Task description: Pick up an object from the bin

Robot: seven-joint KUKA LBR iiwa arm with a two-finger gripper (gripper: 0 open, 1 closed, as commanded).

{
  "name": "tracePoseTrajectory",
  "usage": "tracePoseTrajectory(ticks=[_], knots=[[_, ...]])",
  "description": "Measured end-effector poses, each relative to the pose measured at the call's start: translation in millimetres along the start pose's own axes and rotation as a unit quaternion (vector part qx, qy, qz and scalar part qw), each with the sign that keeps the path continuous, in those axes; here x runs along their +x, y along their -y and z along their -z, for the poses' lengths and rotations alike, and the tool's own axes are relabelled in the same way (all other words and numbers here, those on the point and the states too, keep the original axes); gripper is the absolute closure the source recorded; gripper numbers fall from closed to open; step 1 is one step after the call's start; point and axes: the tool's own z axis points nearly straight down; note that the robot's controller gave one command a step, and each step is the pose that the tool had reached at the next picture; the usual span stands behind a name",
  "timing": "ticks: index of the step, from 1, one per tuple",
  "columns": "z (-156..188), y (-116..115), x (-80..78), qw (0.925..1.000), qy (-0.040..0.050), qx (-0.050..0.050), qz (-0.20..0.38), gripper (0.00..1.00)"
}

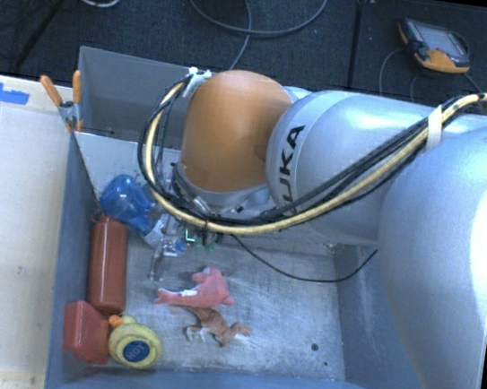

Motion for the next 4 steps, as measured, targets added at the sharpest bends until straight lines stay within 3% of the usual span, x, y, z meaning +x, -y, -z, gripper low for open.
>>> tracePoseTrajectory(ticks=[1,2,3,4], knots=[[4.4,0.9,-2.1,1.0000,0.0038,-0.001,-0.002,0.00],[-38.7,29.0,21.7,0.9979,0.0046,0.000,0.064,0.00],[-52.2,63.4,39.1,0.9871,0.0022,0.000,0.160,0.00],[-50.1,67.0,29.4,0.9921,0.0041,0.000,0.126,0.00]])
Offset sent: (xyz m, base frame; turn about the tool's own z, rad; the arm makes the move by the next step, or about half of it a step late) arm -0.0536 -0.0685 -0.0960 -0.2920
